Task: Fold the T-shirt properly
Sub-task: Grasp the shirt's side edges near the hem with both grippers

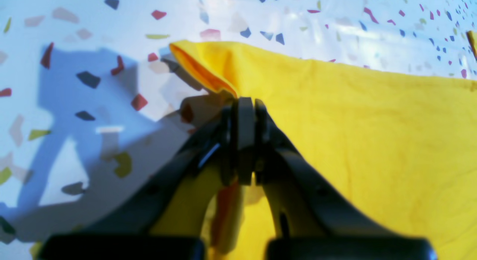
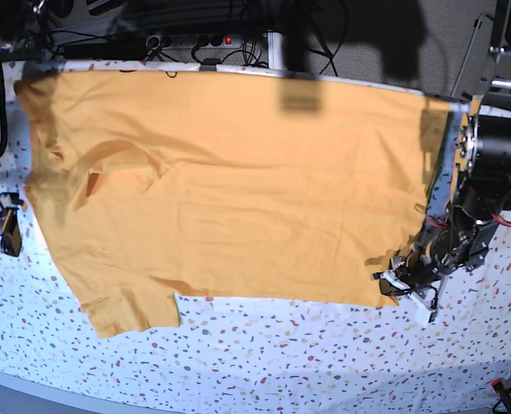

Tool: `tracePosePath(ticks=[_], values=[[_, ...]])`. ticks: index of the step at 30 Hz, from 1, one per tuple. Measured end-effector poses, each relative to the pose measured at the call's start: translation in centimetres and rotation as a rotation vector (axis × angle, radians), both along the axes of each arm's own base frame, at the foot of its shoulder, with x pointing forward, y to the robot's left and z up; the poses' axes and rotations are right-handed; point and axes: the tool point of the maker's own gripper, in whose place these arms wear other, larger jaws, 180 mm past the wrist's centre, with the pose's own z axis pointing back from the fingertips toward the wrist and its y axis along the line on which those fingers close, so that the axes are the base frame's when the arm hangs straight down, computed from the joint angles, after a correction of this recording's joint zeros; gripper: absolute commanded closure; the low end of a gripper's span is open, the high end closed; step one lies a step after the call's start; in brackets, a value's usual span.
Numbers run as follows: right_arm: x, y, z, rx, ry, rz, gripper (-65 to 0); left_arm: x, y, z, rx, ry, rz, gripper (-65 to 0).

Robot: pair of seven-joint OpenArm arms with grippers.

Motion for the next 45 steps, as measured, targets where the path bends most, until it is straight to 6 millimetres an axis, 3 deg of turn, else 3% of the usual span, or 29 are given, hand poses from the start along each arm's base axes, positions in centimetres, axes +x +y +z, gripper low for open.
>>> tracePosePath(ticks=[6, 14, 19, 23, 29, 33, 45], values=[[3.6, -4.1, -4.3, 0.192, 0.106, -0.101, -36.0, 0.0, -0.2, -0.1, 0.000, 0.004, 0.001, 0.0], [10.4, -6.3, -8.3, 0.202, 0.293, -0.137, -36.0, 0.0, 0.0, 0.0, 0.002, 0.002, 0.004, 0.0], [12.4, -6.0, -11.7, 0.203, 0.356, -0.150, -36.0, 0.0, -0.1, -0.1, 0.002, 0.007, 0.000, 0.0], [12.1, -5.4, -14.8, 0.170, 0.432, -0.172, -36.0, 0.0, -0.1, -0.1, 0.001, 0.006, 0.002, 0.0], [11.4, -2.6, -18.7, 0.133, 0.506, -0.138, -36.0, 0.0, -0.1, -0.1, 0.002, 0.007, 0.001, 0.0], [12.1, -2.8, -18.0, 0.132, 0.472, -0.159, -36.0, 0.0, -0.1, -0.1, 0.002, 0.007, 0.000, 0.0], [11.3, -5.1, -18.1, 0.046, 0.473, -0.205, -36.0, -0.1, -0.1, -0.1, 0.002, 0.008, 0.000, 0.0]])
